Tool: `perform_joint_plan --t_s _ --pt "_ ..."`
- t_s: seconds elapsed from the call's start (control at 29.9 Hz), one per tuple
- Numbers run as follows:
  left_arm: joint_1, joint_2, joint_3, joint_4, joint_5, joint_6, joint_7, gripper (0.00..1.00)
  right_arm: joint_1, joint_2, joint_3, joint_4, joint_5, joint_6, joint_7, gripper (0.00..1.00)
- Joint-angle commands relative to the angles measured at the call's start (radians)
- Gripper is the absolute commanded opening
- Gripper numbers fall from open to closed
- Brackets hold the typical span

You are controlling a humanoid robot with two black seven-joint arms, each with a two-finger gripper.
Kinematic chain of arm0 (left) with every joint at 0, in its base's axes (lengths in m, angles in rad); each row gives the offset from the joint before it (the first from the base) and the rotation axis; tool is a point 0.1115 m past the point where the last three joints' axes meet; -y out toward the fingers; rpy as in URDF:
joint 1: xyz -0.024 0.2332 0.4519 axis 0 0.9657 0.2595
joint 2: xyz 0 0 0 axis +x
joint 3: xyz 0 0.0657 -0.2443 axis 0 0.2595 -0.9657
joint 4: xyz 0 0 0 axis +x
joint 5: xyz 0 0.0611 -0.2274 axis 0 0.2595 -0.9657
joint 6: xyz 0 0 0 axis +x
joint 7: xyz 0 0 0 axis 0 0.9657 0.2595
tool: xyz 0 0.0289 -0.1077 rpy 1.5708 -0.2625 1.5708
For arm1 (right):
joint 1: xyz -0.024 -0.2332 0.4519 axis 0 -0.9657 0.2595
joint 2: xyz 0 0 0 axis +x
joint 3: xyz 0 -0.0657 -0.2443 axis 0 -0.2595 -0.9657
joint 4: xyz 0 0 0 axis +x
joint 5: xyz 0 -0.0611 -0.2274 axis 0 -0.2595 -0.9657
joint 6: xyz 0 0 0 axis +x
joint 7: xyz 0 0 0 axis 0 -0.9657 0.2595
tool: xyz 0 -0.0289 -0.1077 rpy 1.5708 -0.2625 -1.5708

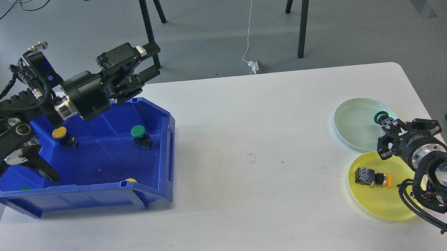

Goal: Pass button and place on color plate

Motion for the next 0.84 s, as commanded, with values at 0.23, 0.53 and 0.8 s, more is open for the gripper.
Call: perform_joint_plan --t_s 0.23,0.53,0.8 --pt "-0.003 0.014 -0.001 0.106 -0.312 -0.031 0.000 0.92 0.091 -0.044 -0.009 0.030 -0.202 0.190 -0.075 1.00" --pt "0.006 0.011 -0.001 0.317 -0.602 -0.031 0.000 0.95 0.255 -0.246 -0.114 -0.007 -0.241 0.859 -0.077 1.00" --pt "0.028 -0.003 -0.002 0.366 -0.641 -0.031 0.000 0.97 0.359 -0.244 -0.224 -0.078 -0.236 0.859 -0.079 1.00"
